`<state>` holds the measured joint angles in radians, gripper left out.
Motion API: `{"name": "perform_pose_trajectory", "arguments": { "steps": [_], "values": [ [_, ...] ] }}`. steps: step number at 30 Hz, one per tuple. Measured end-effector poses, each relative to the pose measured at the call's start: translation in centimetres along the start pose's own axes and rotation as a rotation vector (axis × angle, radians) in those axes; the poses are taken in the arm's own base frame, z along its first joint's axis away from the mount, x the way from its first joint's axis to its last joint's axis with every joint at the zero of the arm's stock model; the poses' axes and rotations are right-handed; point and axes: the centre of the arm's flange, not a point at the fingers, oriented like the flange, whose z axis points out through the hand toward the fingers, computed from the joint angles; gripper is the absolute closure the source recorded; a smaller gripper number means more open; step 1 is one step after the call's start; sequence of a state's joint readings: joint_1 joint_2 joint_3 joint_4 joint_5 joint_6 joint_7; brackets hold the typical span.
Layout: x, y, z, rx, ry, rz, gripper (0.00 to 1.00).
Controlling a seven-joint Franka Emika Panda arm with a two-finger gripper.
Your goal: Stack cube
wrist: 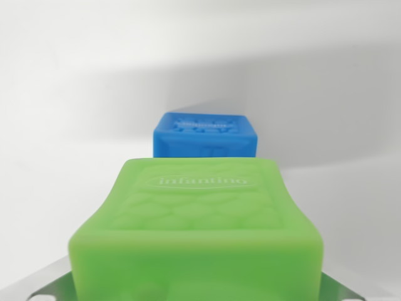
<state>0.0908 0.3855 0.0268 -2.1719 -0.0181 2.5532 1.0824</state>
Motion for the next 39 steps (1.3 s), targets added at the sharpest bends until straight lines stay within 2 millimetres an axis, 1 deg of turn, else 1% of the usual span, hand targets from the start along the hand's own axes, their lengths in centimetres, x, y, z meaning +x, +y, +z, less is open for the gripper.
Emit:
{"name": "perform_pose_trajectory", "arguments": {
  "steps": [12,22,28,29,39],
  "values": [
    [0.0,0.1,2.8,0.0,-0.002,0.0,1.0],
    [0.0,0.1,4.1,0.0,-0.003,0.0,1.0],
    [0.0,0.1,4.3,0.001,-0.002,0.0,1.0],
    [0.0,0.1,4.3,0.001,-0.002,0.0,0.0],
    [0.0,0.0,4.3,0.001,-0.002,0.0,0.0]
  ]
}}
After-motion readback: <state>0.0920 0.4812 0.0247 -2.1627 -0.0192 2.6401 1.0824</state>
